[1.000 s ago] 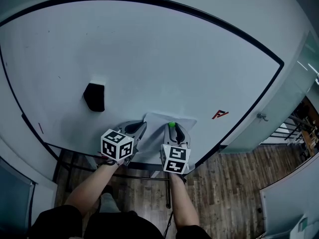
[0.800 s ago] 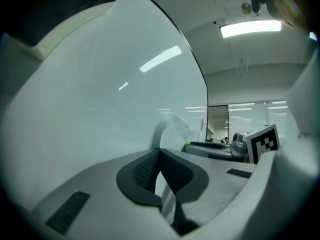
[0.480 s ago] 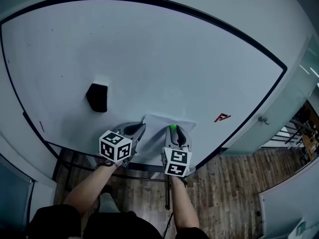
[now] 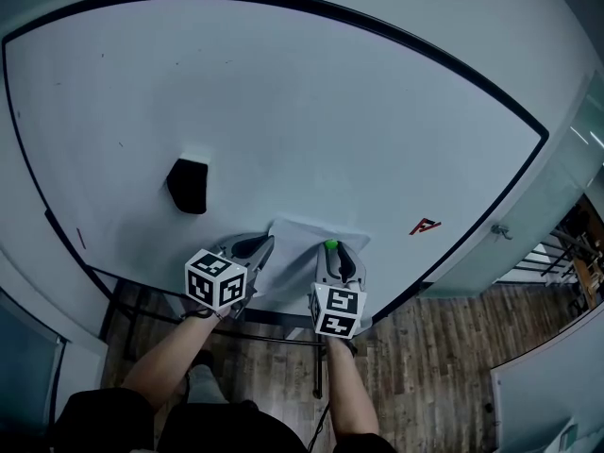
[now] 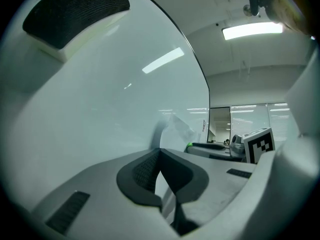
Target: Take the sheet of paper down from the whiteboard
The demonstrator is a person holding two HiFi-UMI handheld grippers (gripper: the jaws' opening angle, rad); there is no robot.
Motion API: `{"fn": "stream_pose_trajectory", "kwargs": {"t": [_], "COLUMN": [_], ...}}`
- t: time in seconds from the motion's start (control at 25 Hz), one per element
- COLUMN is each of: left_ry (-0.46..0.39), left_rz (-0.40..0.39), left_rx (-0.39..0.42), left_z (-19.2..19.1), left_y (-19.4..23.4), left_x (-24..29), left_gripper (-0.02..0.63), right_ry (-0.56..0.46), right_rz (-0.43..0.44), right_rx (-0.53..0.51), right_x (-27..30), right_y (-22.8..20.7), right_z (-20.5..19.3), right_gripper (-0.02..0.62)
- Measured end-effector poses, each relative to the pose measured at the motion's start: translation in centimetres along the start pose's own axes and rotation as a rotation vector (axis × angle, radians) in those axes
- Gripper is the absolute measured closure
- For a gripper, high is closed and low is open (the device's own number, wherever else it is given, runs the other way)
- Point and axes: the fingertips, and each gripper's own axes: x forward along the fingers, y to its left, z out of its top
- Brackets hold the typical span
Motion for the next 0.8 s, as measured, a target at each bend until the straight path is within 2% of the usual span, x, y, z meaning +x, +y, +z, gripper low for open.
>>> {"fn": "stream_pose_trajectory", "kwargs": {"t": [0.8], "left_ry": [0.011], "left_rz": [0.029], "left_rx": [-0.025], "left_z": [-0.4], "left_y": [1.6], "left_x": [-1.5], "left_gripper": [0.588], "right_ry": [0.014], "right_rz": [-0.011], "right_rx": [0.011], "right_x": [-0.1], "right_y": [-0.3], "right_z": [-0.8], "right_gripper": [0.463]}}
